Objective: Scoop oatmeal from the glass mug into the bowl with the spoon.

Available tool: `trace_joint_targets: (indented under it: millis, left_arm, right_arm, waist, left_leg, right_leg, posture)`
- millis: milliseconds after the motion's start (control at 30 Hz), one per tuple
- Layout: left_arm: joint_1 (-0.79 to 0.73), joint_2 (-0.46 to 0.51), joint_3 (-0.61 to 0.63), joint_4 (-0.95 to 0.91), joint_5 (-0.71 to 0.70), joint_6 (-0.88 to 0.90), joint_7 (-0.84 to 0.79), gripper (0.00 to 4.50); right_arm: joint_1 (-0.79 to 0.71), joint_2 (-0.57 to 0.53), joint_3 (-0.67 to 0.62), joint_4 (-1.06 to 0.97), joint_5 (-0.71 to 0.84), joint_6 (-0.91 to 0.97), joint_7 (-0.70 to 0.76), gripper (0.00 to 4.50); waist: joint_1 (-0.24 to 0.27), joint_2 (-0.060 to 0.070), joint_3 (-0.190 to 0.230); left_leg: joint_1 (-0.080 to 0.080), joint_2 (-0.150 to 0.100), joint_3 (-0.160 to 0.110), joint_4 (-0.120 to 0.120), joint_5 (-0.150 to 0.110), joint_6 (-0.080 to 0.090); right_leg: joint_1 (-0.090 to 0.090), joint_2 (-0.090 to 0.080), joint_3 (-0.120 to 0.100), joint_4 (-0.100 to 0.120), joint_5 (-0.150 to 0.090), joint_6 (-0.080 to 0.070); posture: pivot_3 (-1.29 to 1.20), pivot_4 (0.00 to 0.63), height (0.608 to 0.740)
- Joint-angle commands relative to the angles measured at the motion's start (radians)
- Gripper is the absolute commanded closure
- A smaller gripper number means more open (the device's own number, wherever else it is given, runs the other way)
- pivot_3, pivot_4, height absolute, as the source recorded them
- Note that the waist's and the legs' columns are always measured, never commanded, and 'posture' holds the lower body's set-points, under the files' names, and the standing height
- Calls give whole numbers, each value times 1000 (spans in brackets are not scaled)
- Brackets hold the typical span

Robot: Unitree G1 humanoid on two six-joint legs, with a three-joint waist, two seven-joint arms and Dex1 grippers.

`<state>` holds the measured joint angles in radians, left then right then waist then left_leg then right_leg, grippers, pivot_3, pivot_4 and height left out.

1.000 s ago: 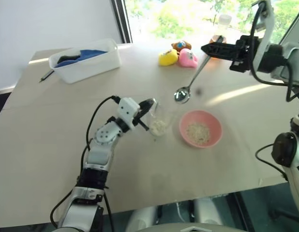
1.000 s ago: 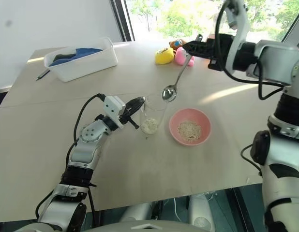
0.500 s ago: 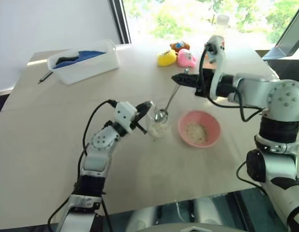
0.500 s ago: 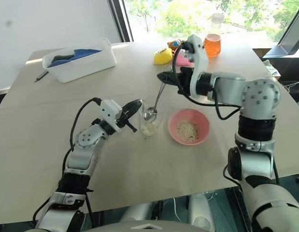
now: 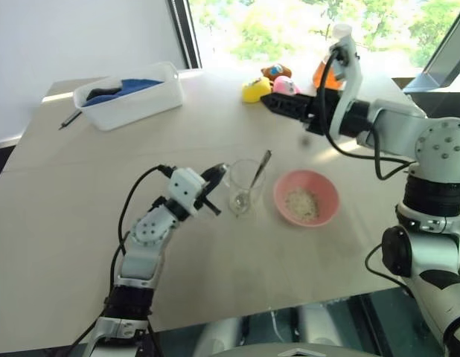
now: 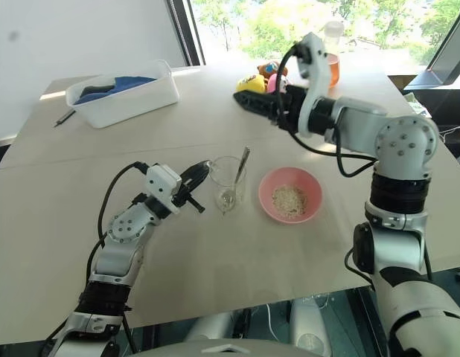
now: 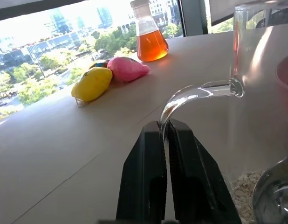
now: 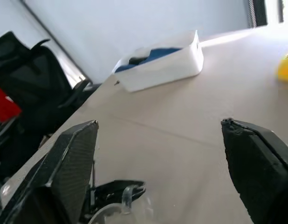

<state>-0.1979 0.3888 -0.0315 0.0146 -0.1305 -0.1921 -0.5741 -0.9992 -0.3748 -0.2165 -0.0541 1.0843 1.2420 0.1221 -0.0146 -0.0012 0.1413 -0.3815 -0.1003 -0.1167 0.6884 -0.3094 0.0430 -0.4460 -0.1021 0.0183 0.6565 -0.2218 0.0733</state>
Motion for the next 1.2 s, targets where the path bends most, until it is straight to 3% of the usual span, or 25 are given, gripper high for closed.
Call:
trace_joint_targets:
  millis: [33, 133, 200, 233, 400, 800, 900, 1033, 1200]
  left_arm:
    - [32, 17, -32, 47, 39, 15, -23, 4500]
    - [40, 18, -28, 49, 24, 20, -32, 4500]
    - [47, 22, -26, 57, 25, 9, -31, 3693]
    - [48, 23, -26, 61, 27, 4, -29, 3561]
    - [60, 23, -14, 68, 37, -43, -20, 1249]
    - [173, 84, 68, -91, -8, -37, -21, 1249]
    - [240, 95, 102, -156, -55, 14, -26, 1249]
    - [395, 130, 144, -258, -161, 81, -95, 1249]
    - [502, 140, 185, -337, -216, 140, -100, 81]
  right_arm:
    - [-32, -37, -35, 24, -57, -72, 28, 147]
    - [-30, -47, -39, 35, -79, -89, 36, 147]
    - [-27, -50, -42, 35, -90, -92, 42, 91]
    - [-26, -50, -42, 34, -94, -93, 44, 91]
    - [-28, -45, -47, 24, -101, -87, 47, 91]
    - [16, -109, -75, 10, -133, -106, 99, 91]
    - [120, -164, -71, -25, -168, -170, 191, 91]
    - [398, -258, -75, -71, -235, -358, 453, 91]
    - [657, -326, -94, 6, -359, -529, 571, 91]
  waist:
    - [0, 0, 0]
    - [0, 0, 0]
    - [-1, 1, 0]
    - [-4, 1, 0]
    - [0, 1, 0]
    - [-2, 1, 0]
    - [1, 1, 0]
    - [4, 0, -1]
    - [3, 4, 2]
  left_leg:
    - [0, 0, 0, 0, 0, 0]
    - [0, 0, 0, 0, 0, 0]
    - [0, 0, 1, 0, 0, 0]
    - [0, 0, 1, -1, 0, 0]
    - [-1, 0, 1, -1, 0, 0]
    - [-1, 1, 1, -2, 0, 0]
    - [-1, 1, 1, -2, 0, 0]
    - [-2, 1, 0, -3, 0, 1]
    - [-1, 2, 2, -3, -1, 1]
  right_leg:
    - [0, 0, 0, 0, 0, 0]
    - [0, 0, 0, 0, 0, 0]
    - [0, -1, 1, 0, 0, 0]
    - [0, -1, 1, 0, 0, 0]
    - [-1, -1, 1, 0, 0, 0]
    - [-2, -2, 1, -1, 0, 0]
    - [-2, -2, 1, -2, 0, 0]
    - [-1, -2, 0, -5, 0, 0]
    - [0, -1, 2, -5, 0, 0]
  posture:
    - [0, 150, 740]
    - [0, 150, 740]
    - [0, 150, 740]
    - [0, 150, 740]
    - [0, 150, 740]
    - [0, 150, 740]
    - [0, 150, 740]
    - [0, 150, 740]
    - [0, 150, 740]
